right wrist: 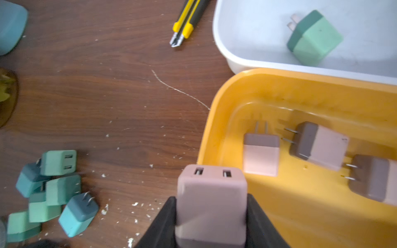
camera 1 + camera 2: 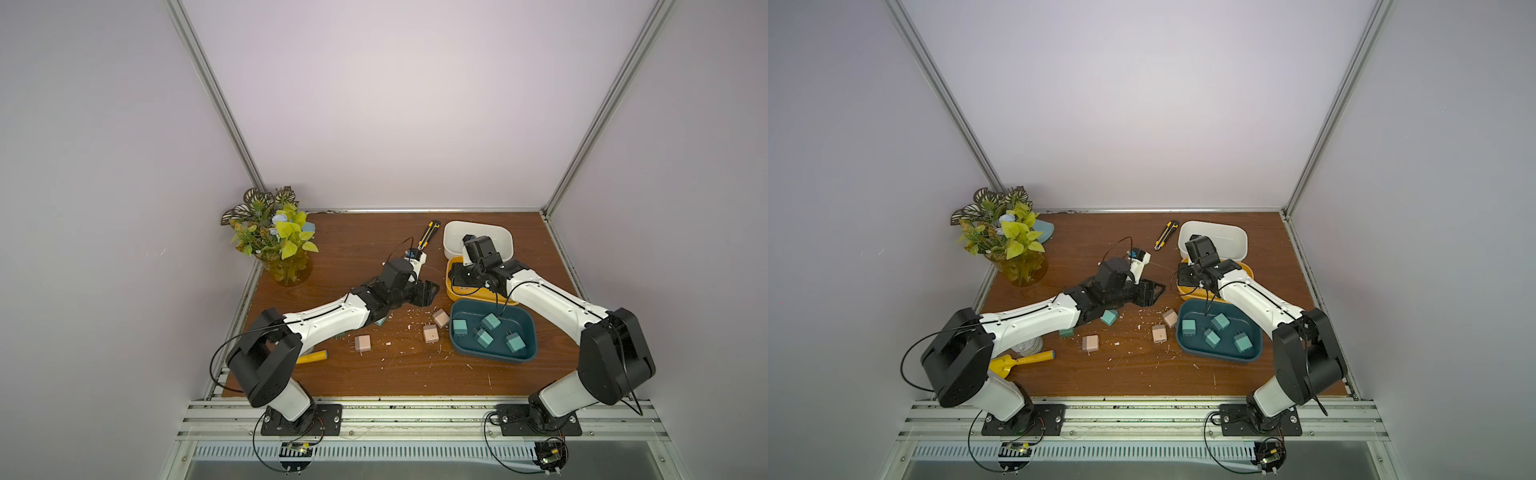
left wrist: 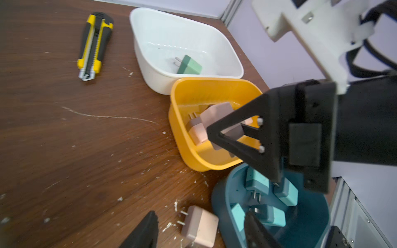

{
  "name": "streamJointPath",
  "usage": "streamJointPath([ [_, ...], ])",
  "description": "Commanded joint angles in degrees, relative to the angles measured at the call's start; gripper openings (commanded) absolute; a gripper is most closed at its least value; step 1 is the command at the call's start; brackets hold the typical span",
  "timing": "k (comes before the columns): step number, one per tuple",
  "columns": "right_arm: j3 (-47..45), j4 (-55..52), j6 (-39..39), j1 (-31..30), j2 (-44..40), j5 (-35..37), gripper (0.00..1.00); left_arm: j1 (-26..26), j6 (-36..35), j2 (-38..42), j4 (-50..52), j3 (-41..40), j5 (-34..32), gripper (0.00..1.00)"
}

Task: Place the plugs by color into the storage box
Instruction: Place the plug in the storage box.

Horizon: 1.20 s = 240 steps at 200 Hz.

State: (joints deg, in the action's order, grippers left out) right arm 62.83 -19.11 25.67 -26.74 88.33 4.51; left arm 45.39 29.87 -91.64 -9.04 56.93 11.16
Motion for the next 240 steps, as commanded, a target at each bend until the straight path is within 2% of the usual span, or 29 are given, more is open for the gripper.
streamJointPath([
  [1,-0.71,-2.06,-2.25,2.43,-2.77,3.06,0.38,2.48,0.49,-3.85,-1.95,4.31,2.02,0.65],
  [34,-3.20,-2.27,-3.79,7.24,-4.19,4.94,0.38,4.04,0.44,-9.58,-1.13,10.74,3.57,0.65],
  [70,-6.16,-0.44,-4.92,14.02,-4.06,2.61,0.38,5.22,0.47,-14.67,-0.03,16.57,5.18,0.65],
  [127,-6.75,1.42,-6.01,16.95,-1.57,0.37,0.39,7.38,0.26,-22.51,2.44,25.42,6.83,0.65],
  [160,-6.84,2.41,-6.55,18.22,0.98,-0.73,0.39,7.53,0.52,-24.55,2.76,27.43,7.59,0.65],
  [184,-6.58,2.58,-6.91,18.81,3.24,0.13,0.48,7.53,0.45,-24.52,2.83,27.06,7.35,0.65],
  [210,-6.31,1.98,-6.78,18.83,4.63,2.14,0.66,7.53,0.15,-23.87,3.14,26.42,7.00,0.65],
  [240,-7.00,2.98,-6.28,18.83,4.09,0.18,0.69,7.52,-0.16,-22.77,2.85,25.31,6.22,0.65],
])
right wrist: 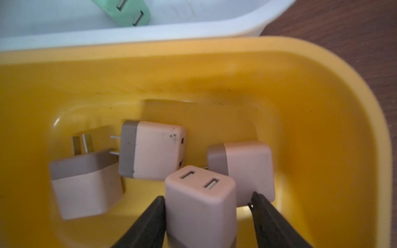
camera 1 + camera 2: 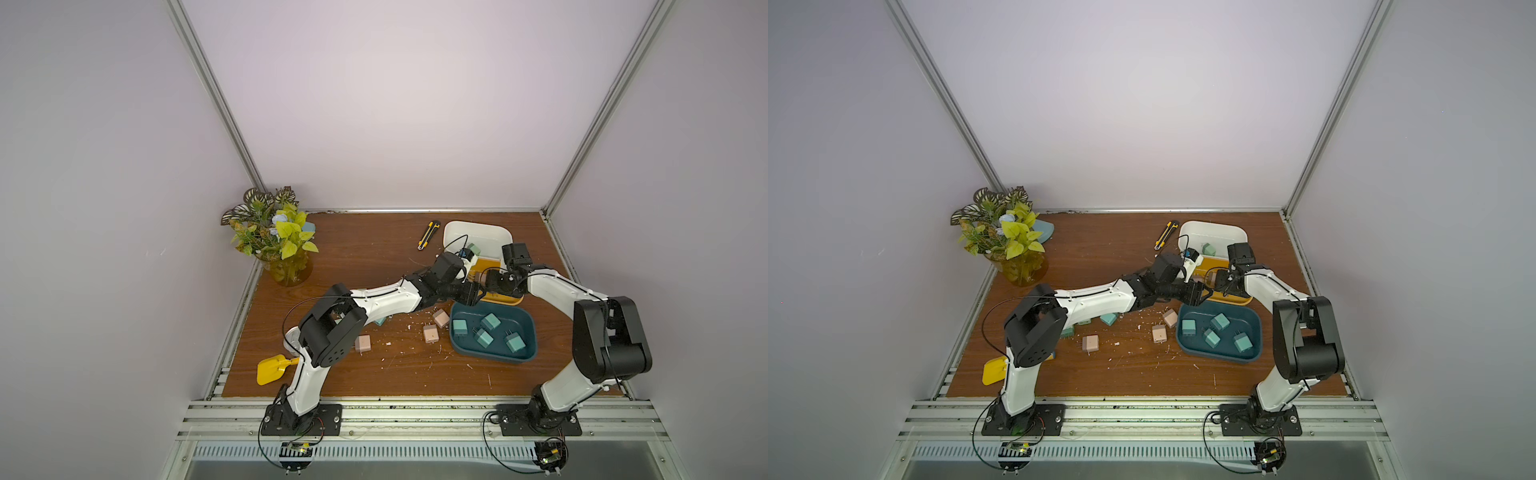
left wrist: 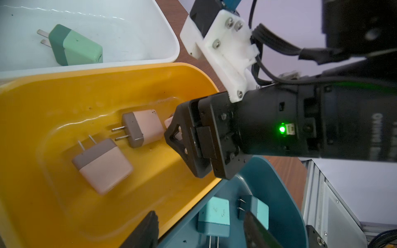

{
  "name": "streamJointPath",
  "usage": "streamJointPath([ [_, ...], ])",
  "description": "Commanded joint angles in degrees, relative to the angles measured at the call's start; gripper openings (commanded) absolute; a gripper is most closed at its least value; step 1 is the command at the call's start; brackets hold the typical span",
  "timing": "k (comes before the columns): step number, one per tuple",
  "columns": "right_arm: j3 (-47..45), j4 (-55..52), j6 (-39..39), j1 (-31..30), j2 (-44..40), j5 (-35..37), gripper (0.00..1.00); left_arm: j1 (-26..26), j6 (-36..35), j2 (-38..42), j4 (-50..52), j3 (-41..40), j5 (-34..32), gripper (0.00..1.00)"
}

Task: Place the plugs by color into the storage box
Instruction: Place the plug in the storage box.

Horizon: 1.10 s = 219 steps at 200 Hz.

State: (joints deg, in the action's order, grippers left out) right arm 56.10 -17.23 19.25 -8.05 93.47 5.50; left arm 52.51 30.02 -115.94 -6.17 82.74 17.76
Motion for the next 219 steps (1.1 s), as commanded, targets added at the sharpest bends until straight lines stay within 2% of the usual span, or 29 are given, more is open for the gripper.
streamJointPath([
  [1,-0.32,1.12,0.16,0.14,-1.07,-0.82,0.69,0.40,-0.31,1.57,-0.04,-0.53,-0.37,0.65],
  [46,-3.10,3.52,1.41,0.10,-2.70,-3.50,0.66,0.38,0.72,3.06,-1.67,-4.06,-0.79,0.65],
  [84,-4.92,5.66,2.06,0.06,-4.17,-7.85,0.56,0.41,1.11,2.83,-2.16,-4.51,-0.80,0.65],
  [160,-4.33,4.06,3.63,-0.63,-12.78,-7.67,0.58,0.42,0.78,5.77,-4.99,-6.58,-2.50,0.65],
  [219,-6.19,6.88,4.94,-5.71,-20.80,-9.91,0.58,-0.06,-0.14,11.21,-6.04,-11.43,-4.74,0.65],
])
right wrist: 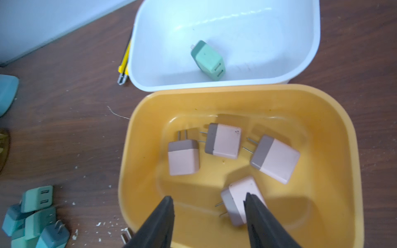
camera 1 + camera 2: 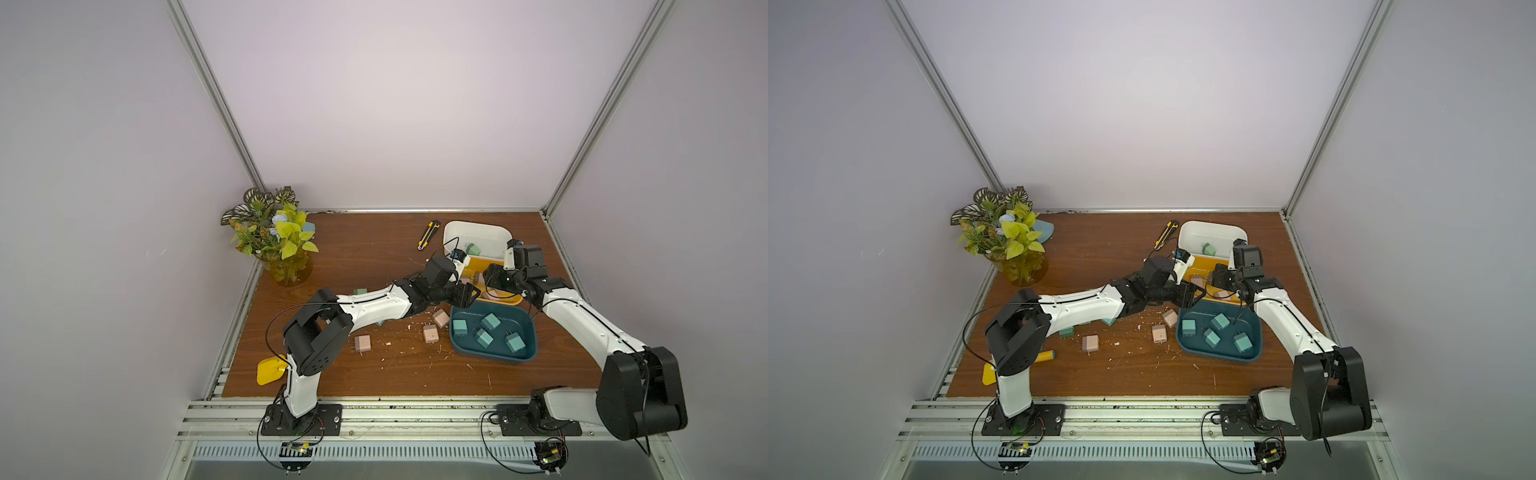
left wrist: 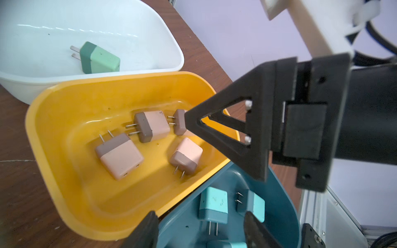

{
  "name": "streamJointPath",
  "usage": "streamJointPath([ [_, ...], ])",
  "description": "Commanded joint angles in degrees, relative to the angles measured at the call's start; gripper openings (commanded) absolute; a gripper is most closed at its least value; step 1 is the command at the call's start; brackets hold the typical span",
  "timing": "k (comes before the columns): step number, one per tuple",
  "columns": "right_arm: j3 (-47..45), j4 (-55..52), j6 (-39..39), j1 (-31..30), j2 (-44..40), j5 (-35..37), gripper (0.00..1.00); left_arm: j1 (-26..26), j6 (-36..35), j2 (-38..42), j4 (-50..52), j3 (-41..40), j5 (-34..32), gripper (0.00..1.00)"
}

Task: Place the plugs by color into the storage box
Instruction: Place the plug in the storage box, then pick up the plug from the center of the board.

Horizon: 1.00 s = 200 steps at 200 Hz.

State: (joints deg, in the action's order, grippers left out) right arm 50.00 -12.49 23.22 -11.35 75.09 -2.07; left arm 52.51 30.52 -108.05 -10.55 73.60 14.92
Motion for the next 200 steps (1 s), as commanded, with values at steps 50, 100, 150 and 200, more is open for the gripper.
streamJointPath([
  [50,2.86,3.33,2.55,-11.80,-3.03,-0.87,0.58,-2.57,-1.01,13.88,-0.31,-12.19,-5.18,0.65],
  [100,3.60,5.51,6.68,-20.50,-1.36,-0.89,0.58,-5.41,-1.85,28.62,6.11,-23.16,-10.48,0.65],
  [150,7.31,2.57,6.71,-28.07,1.25,1.42,0.58,-5.65,-1.90,41.19,13.15,-30.40,-15.24,0.65],
  [200,8.42,-2.24,6.28,-34.10,2.85,5.18,0.58,-5.64,-0.28,50.08,20.34,-34.60,-17.83,0.65],
])
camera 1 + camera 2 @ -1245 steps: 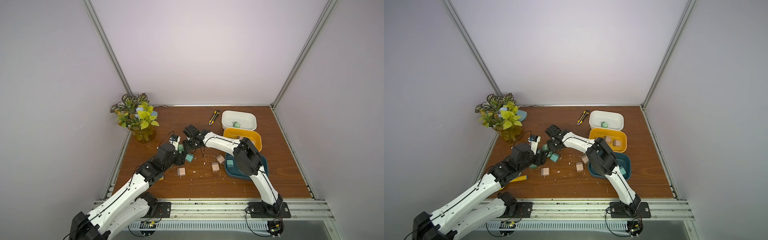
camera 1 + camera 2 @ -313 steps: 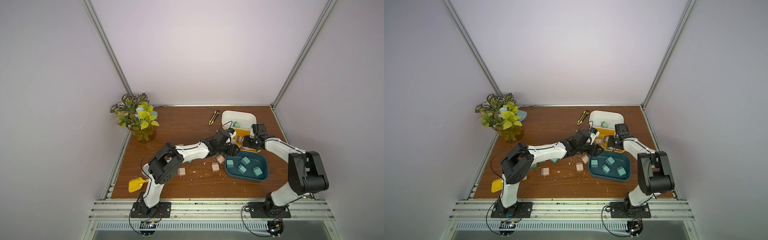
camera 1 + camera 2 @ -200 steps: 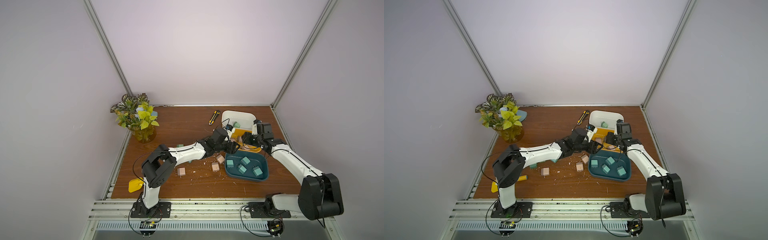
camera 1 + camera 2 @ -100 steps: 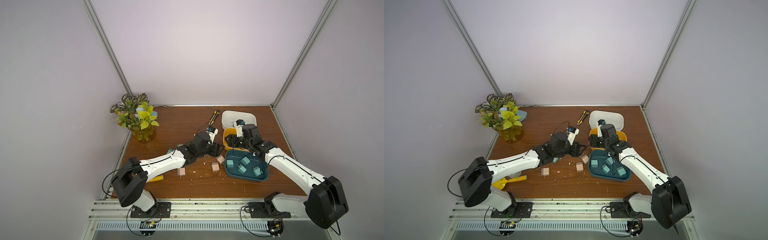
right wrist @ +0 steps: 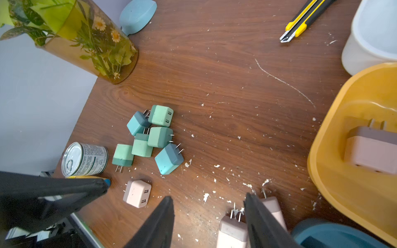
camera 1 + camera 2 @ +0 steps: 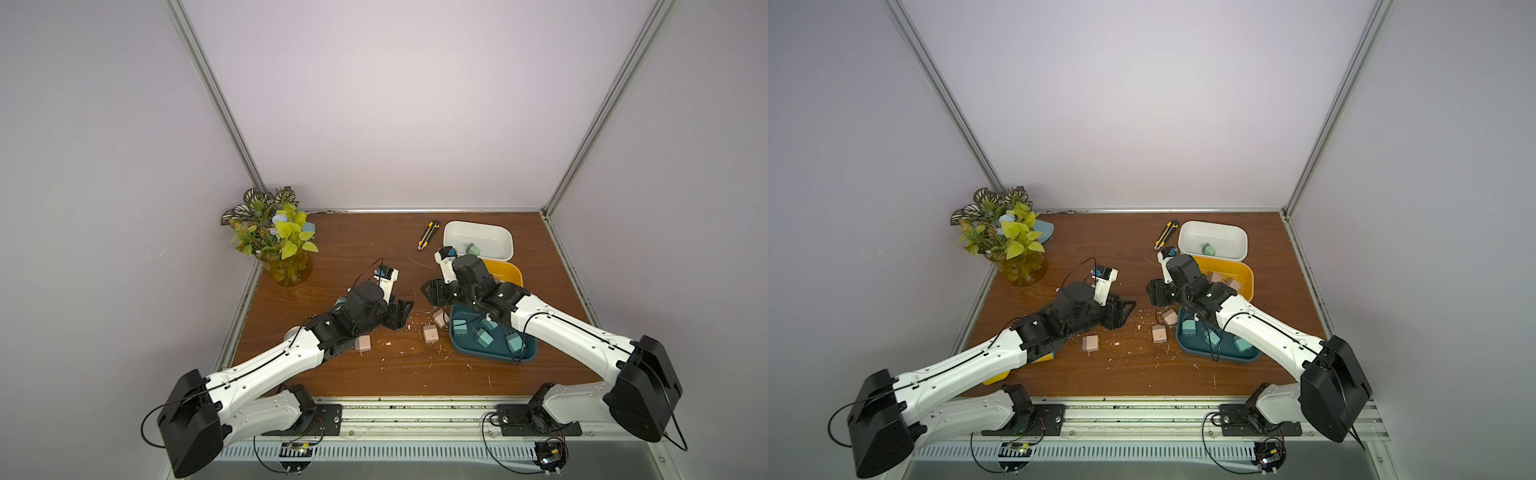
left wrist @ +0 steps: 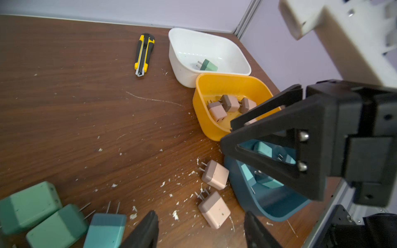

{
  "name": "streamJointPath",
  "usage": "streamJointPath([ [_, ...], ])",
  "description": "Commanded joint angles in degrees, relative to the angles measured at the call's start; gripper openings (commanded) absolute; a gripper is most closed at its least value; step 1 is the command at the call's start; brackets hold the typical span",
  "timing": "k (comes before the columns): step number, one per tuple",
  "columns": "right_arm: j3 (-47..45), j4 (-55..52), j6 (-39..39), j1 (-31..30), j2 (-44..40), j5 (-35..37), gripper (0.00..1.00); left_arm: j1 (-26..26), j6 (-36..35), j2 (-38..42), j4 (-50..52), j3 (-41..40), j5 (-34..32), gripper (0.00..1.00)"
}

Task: Place the plugs by color into the storage box
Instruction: Pick up the plug from the center of the board.

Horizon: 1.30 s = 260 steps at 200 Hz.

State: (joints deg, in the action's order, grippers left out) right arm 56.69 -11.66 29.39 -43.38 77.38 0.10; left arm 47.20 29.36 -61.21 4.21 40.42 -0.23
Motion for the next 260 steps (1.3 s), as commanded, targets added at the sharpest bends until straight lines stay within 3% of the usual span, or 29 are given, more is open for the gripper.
streamJointPath([
  [1,1.70,-3.09,0.09,-2.20,0.61,3.04,0.58,-0.34,0.92,3.40,5.70,-1.54,-2.72,0.65],
  [78,1.23,-8.60,2.17,-9.28,3.23,7.69,0.58,-0.35,4.29,11.00,11.26,-5.92,-6.56,0.66],
  [260,-0.20,-16.21,10.30,-16.81,12.93,17.85,0.57,-0.28,1.86,9.36,6.96,-9.05,-3.37,0.66],
])
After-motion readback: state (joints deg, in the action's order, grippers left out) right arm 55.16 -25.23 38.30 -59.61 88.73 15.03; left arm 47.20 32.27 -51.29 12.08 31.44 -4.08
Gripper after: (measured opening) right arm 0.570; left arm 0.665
